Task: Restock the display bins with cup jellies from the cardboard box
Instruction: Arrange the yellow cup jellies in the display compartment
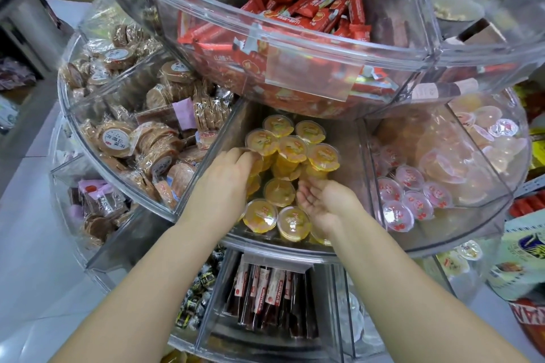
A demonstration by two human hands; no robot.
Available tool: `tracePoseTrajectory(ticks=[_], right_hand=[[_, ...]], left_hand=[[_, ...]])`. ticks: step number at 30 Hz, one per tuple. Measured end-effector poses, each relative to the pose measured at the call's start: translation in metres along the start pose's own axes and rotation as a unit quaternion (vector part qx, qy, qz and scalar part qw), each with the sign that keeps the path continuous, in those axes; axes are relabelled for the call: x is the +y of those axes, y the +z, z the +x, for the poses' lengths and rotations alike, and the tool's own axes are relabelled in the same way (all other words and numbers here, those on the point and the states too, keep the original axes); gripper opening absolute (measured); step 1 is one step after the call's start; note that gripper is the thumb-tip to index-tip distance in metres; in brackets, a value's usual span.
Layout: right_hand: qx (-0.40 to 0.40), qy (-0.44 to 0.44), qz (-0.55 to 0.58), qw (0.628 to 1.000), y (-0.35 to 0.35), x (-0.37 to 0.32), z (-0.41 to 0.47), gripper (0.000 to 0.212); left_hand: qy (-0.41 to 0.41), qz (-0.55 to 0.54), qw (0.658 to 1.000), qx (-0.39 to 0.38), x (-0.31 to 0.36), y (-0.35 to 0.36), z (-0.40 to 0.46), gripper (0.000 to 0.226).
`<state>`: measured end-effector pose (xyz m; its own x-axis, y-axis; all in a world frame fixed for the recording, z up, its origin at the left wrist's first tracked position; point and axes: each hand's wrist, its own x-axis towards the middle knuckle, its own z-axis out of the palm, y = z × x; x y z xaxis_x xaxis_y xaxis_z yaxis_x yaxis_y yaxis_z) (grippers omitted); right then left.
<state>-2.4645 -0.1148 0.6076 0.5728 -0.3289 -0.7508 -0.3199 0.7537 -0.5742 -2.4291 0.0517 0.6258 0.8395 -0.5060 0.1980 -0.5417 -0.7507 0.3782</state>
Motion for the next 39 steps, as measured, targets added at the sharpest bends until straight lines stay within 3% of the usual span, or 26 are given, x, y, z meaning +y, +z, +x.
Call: tracePoseTrajectory(ticks=[2, 4, 6, 8, 11, 14, 18, 24, 28, 31, 34, 37, 39], right_hand=[[-0.017, -0.005, -0.05, 0.999, 0.0, 0.002, -0.003, 0.01], [-0.072, -0.043, -0.204, 0.975, 0.003, 0.007, -0.007, 0.01], [-0.137, -0.108, -0.386, 0.906, 0.01, 0.014, -0.012, 0.022], [-0.164, -0.179, -0.498, 0.832, 0.021, 0.022, -0.012, 0.033], [-0.15, -0.242, -0.564, 0.776, 0.035, 0.026, -0.011, 0.043], [-0.15, -0.264, -0.571, 0.763, 0.043, 0.028, -0.009, 0.025], [-0.101, -0.312, -0.61, 0.721, 0.046, 0.035, -0.008, 0.031], [-0.113, -0.293, -0.591, 0.743, 0.045, 0.031, -0.008, 0.024], [-0.104, -0.272, -0.543, 0.787, 0.033, 0.026, -0.026, 0.036], [-0.148, -0.333, -0.468, 0.805, 0.03, 0.041, -0.066, 0.018], [-0.284, -0.319, -0.446, 0.787, 0.039, 0.09, -0.114, 0.01], [-0.393, -0.217, -0.497, 0.743, 0.04, 0.172, -0.128, 0.011], [-0.41, -0.132, -0.562, 0.706, 0.029, 0.241, -0.113, 0.014]], left_hand=[[-0.007, -0.036, 0.999, 0.011, -0.002, -0.004, -0.003, 0.052], [-0.022, -0.068, 0.997, 0.029, -0.004, -0.01, -0.008, 0.05], [-0.034, -0.066, 0.997, 0.037, -0.005, -0.013, -0.014, 0.05], [-0.04, -0.035, 0.998, 0.025, -0.004, -0.014, -0.017, 0.05], [-0.027, 0.016, 0.999, -0.017, 0.002, -0.015, -0.016, 0.042], [-0.018, 0.011, 0.999, -0.025, 0.002, -0.015, -0.014, 0.04], [-0.013, 0.005, 0.999, -0.036, -0.002, -0.015, -0.015, 0.044], [0.012, -0.038, 0.998, -0.056, -0.006, -0.017, -0.015, 0.052], [-0.03, -0.16, 0.984, 0.067, -0.015, -0.038, -0.048, 0.045], [-0.094, -0.279, 0.944, 0.15, -0.032, -0.047, -0.097, 0.038], [-0.195, -0.366, 0.886, 0.207, -0.058, -0.047, -0.159, 0.041], [-0.309, -0.379, 0.847, 0.208, -0.093, -0.024, -0.238, 0.04], [-0.401, -0.394, 0.807, 0.179, -0.119, 0.011, -0.296, 0.034]])
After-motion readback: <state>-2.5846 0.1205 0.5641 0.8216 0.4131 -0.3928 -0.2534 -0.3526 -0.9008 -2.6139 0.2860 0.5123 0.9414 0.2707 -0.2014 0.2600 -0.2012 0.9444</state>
